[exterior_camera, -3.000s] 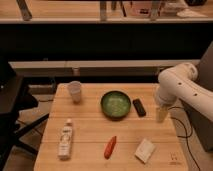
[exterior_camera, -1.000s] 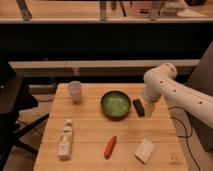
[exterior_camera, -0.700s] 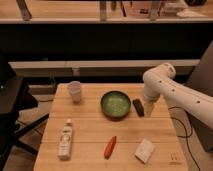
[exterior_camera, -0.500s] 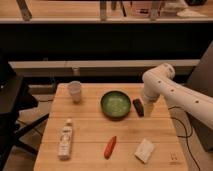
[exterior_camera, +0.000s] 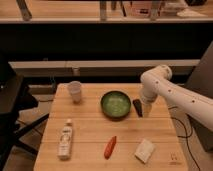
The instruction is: Push the ceramic bowl across the table
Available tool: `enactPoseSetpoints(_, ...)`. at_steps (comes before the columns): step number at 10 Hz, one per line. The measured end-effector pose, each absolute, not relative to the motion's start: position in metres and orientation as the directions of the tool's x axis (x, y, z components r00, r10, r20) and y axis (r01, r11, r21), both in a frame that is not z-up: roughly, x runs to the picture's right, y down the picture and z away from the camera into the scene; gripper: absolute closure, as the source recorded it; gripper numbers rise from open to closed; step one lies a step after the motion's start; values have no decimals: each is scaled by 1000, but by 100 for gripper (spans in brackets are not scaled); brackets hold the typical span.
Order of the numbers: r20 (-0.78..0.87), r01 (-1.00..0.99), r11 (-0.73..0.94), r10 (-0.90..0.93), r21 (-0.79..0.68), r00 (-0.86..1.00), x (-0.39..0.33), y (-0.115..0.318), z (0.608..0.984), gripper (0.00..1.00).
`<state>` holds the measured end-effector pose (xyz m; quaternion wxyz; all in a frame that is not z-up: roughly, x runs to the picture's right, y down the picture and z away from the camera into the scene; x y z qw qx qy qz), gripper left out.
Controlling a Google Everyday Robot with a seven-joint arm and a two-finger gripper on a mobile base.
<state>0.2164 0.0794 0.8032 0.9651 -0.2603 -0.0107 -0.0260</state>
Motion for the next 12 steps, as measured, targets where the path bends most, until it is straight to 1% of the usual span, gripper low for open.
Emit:
enactPoseSetpoints(1,35,58,862,-46,-503,998,216,80,805,24)
enactPoseSetpoints(2,35,59,862,-47,-503,998,215,81,808,33)
enactPoseSetpoints(3,37,61,862,-49,-504,998,214,81,810,45)
enactPoseSetpoints(4,39,62,862,-50,-504,998,212,81,811,53)
enactPoseSetpoints(6,39,64,861,-51,-505,998,211,82,815,73)
enactPoseSetpoints(7,40,63,859,-50,-507,998,212,83,818,85)
enactPoseSetpoints(8,42,66,858,-51,-510,998,213,84,820,93)
enactPoseSetpoints(9,45,67,854,-51,-516,998,216,87,828,99)
enactPoseSetpoints(12,52,75,845,-56,-529,997,217,90,838,100)
